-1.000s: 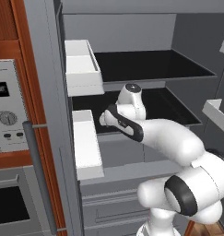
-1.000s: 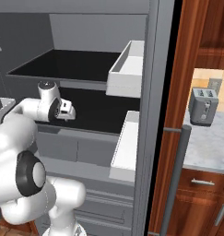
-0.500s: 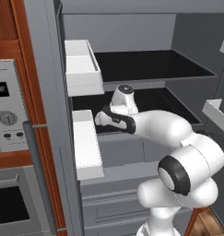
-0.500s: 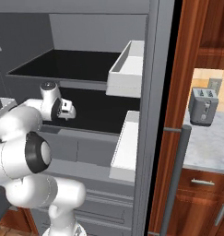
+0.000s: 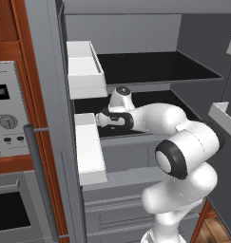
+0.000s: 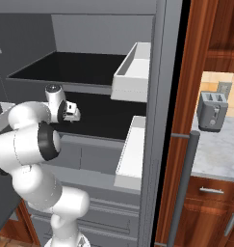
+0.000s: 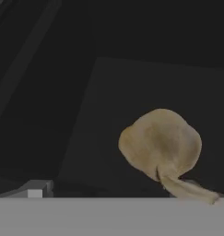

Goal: Grab the garlics from the fridge, place them in the blender, close the lid, and turn on the blender to create a marinade.

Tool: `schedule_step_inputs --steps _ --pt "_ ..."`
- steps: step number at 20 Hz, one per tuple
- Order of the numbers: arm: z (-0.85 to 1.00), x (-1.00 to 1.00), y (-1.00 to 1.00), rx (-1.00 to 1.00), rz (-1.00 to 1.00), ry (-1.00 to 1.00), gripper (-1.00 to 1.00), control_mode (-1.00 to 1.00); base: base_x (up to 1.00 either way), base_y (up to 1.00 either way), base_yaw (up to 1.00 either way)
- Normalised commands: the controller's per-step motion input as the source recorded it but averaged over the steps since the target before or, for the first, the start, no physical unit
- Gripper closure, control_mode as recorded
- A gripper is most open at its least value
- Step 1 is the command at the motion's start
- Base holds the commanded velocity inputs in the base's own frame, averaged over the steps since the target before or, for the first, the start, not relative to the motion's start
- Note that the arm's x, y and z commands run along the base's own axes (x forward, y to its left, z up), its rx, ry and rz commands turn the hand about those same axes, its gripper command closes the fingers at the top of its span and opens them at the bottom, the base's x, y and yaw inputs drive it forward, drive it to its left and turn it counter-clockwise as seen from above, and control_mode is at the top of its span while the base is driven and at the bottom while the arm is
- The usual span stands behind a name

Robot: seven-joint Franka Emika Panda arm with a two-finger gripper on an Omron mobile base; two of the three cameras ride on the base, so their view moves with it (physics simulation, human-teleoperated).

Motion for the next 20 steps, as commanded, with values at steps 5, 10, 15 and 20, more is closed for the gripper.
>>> schedule_step_inputs --steps 5,10,15,20 --pt "-0.09 0.34 0.0 0.0 0.0 0.0 -1.0 -1.0 0.0 0.0 0.0" --pt "-0.04 0.03 -0.1 0.0 -0.04 0.0 -1.0 -1.0 0.0 0.0 0.0" --pt "0.0 0.0 -0.08 0.0 -0.1 -0.04 -1.0 -1.0 0.0 0.0 0.0" --pt "0.0 0.03 -0.04 0.0 -0.11 -0.08 -1.0 -1.0 0.0 0.0 0.0"
